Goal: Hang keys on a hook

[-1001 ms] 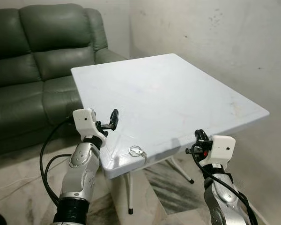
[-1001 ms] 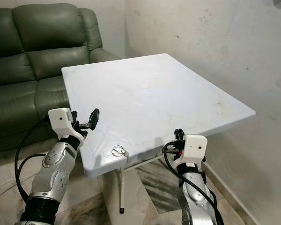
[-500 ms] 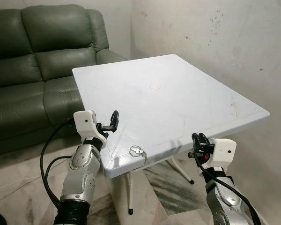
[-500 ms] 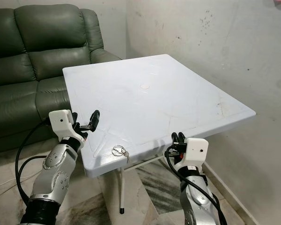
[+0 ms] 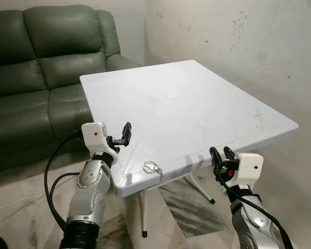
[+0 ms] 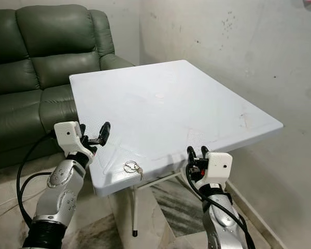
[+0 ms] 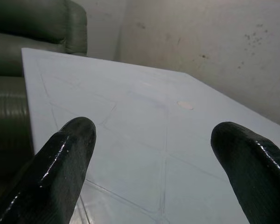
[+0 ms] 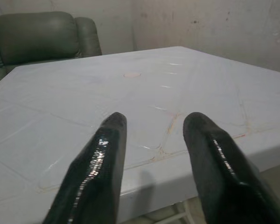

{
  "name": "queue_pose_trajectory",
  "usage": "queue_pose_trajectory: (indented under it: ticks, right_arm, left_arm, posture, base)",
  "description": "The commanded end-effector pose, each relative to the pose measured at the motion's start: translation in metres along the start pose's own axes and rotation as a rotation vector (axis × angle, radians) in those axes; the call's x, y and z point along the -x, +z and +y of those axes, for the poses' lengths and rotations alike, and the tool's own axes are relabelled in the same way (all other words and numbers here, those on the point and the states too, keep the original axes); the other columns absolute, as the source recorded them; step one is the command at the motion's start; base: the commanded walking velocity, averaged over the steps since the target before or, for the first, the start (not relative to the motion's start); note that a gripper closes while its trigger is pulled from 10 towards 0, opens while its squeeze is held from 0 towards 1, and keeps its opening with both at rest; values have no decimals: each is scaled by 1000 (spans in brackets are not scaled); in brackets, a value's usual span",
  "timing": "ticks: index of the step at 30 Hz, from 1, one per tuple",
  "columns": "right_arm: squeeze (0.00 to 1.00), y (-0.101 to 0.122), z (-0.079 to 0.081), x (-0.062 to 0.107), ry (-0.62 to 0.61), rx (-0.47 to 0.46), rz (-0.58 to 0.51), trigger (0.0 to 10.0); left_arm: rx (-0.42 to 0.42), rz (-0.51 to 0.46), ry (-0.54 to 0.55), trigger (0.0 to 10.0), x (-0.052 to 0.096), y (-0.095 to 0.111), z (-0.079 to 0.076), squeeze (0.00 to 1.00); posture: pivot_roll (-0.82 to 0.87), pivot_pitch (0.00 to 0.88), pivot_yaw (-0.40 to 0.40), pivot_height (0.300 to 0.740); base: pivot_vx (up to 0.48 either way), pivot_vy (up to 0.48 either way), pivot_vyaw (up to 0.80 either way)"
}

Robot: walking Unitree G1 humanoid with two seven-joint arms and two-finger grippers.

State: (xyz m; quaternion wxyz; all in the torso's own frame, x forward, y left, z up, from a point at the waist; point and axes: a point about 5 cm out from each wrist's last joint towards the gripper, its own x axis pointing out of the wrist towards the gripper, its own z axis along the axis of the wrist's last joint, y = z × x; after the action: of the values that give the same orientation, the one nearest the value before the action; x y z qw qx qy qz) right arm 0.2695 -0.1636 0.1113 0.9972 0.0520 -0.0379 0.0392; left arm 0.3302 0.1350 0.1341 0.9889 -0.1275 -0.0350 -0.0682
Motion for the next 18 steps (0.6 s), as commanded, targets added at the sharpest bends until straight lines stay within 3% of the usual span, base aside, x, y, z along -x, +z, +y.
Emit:
queue_pose_trajectory:
  ticks: [1, 7, 8, 12, 14, 18]
  right_arm:
    - [1000, 5, -3, 1, -15, 9, -16, 10000]
    - [1000, 3, -9, 1, -43, 49, -3, 10000]
    - [0, 3, -11, 1, -50, 51, -1, 10000]
    - [0, 3, -14, 2, -30, 128, 2, 10000]
    - [0, 3, -15, 3, -25, 106, 9, 10000]
    - [0, 5, -15, 3, -18, 142, 8, 10000]
  left_arm:
    - [-17, -15, -11, 10000, 1, 4, -1, 0]
    - [-24, -8, -14, 10000, 1, 2, -1, 0]
    - [-29, -6, -15, 10000, 2, 2, -1, 0]
    - [-34, -4, -18, 10000, 2, 1, -2, 0]
    - [-33, -2, -20, 10000, 3, 1, -2, 0]
    - [-36, 1, -21, 10000, 3, 0, -3, 0]
  posture:
    - [-7, 0, -20, 740]
    - [-5, 0, -20, 740]
    - [-5, 0, -20, 740]
    - [-7, 0, -17, 740]
    - [-7, 0, -17, 740]
    - [-8, 0, -17, 740]
  base:
    - [0, 0, 0]
    - [0, 0, 0]
    - [0, 0, 0]
    - [0, 0, 0]
    - [0, 0, 0]
    - [0, 0, 800]
